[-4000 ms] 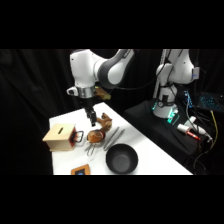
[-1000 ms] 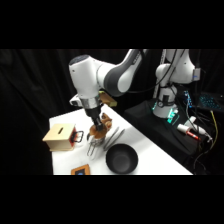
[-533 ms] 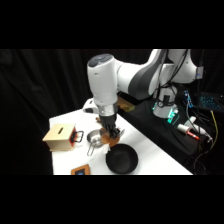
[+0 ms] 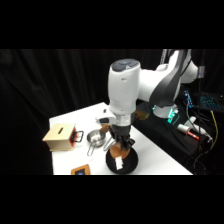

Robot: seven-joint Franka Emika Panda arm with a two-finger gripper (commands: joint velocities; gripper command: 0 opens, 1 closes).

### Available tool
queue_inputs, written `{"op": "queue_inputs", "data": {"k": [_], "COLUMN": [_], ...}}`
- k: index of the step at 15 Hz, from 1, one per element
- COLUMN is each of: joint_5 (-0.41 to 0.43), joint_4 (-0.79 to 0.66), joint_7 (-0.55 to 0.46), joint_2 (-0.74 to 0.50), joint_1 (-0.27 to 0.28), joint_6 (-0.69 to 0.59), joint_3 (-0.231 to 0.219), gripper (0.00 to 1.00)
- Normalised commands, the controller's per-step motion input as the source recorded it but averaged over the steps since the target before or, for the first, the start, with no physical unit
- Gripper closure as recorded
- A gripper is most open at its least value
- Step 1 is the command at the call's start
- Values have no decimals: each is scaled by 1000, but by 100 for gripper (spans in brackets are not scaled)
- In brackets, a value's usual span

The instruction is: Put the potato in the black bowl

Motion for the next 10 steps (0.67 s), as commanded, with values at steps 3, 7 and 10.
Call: {"op": "queue_inputs", "data": {"k": [3, 7, 10], "joint_5": [34, 119, 96], "joint_4": [-138, -111, -52], "joint_7": [-91, -171, -166], "joint_2": [-26, 24, 26], "joint_1": [-29, -88, -57], "joint_6": [182, 292, 246], "joint_3": [28, 23, 14], "gripper": [56, 24, 1]}}
